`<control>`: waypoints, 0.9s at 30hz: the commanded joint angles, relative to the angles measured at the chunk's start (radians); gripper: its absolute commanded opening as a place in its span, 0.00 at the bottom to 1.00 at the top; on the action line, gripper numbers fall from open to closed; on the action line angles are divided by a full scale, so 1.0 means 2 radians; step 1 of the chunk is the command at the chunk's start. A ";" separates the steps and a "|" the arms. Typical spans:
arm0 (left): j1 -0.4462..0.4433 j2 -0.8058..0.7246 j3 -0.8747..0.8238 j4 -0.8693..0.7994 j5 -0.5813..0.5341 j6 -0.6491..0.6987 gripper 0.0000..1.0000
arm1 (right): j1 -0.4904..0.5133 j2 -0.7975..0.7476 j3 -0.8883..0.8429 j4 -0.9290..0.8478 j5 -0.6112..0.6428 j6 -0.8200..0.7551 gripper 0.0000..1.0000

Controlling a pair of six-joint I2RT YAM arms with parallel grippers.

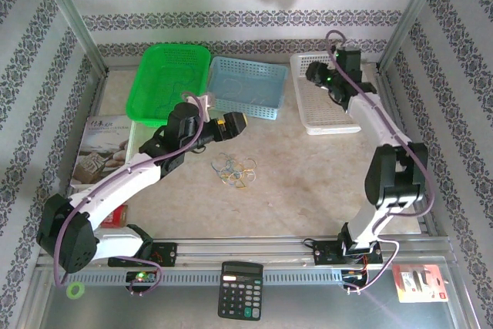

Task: Untangle the cables

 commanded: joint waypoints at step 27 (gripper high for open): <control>0.053 -0.095 -0.095 -0.114 -0.120 0.020 1.00 | 0.373 -0.085 -0.264 0.024 0.074 0.048 0.54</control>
